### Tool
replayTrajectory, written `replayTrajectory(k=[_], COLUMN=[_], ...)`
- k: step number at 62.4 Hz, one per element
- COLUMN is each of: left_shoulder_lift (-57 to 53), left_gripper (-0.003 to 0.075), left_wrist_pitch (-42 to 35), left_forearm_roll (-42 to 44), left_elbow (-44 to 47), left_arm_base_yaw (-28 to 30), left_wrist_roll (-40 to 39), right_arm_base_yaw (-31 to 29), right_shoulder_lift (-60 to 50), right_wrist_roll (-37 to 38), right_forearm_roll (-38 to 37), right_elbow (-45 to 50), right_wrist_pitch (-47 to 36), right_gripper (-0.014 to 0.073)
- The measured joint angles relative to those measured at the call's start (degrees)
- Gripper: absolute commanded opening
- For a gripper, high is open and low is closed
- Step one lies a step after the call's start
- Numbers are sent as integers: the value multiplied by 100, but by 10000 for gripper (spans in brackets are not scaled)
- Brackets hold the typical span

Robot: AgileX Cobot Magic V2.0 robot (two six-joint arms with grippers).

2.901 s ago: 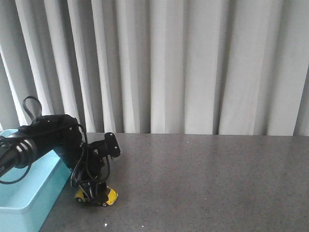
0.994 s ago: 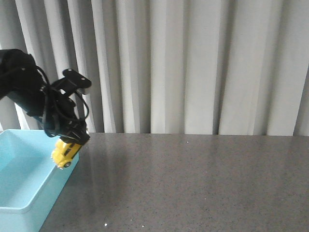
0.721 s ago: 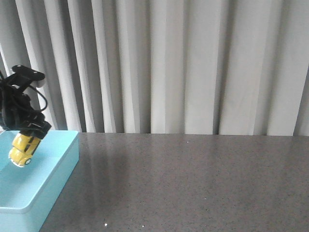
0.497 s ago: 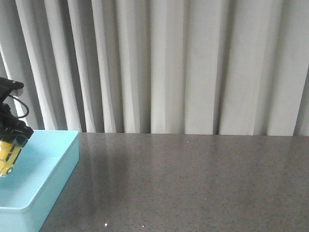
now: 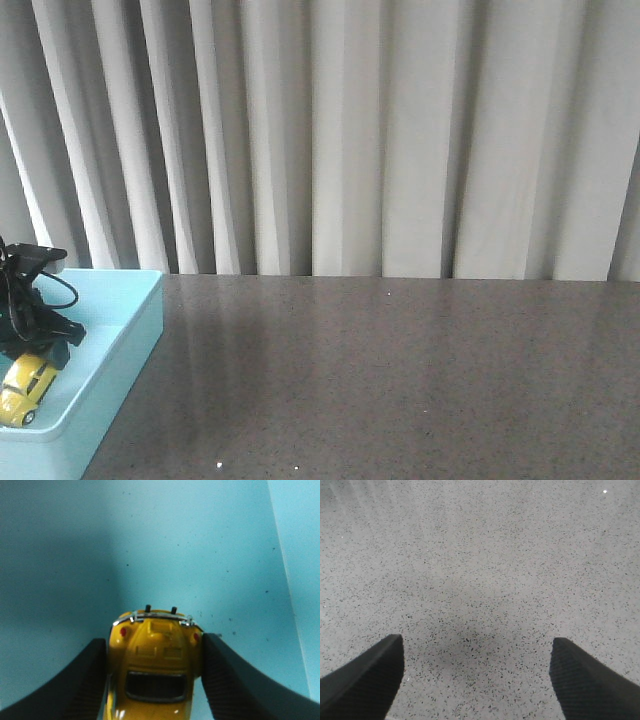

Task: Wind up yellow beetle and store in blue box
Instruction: 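Lower the car into the box and open the left gripper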

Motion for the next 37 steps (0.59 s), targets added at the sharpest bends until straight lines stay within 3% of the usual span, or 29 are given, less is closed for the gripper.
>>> replayTrajectory(k=[22, 37], left_shoulder_lift=[89, 89], left_gripper=[510, 514], left_wrist_pitch=[-291, -169], left_forearm_roll=[-55, -284], left_elbow=[17, 17], left_arm_base_yaw=[0, 0], left_wrist_roll=[-43, -43], right_arm_base_yaw=[0, 0], right_shoulder_lift=[0, 0], right_wrist_roll=[0, 0], right_forearm_roll=[0, 0], right_elbow=[0, 0], right_wrist_pitch=[0, 0], right_gripper=[578, 578])
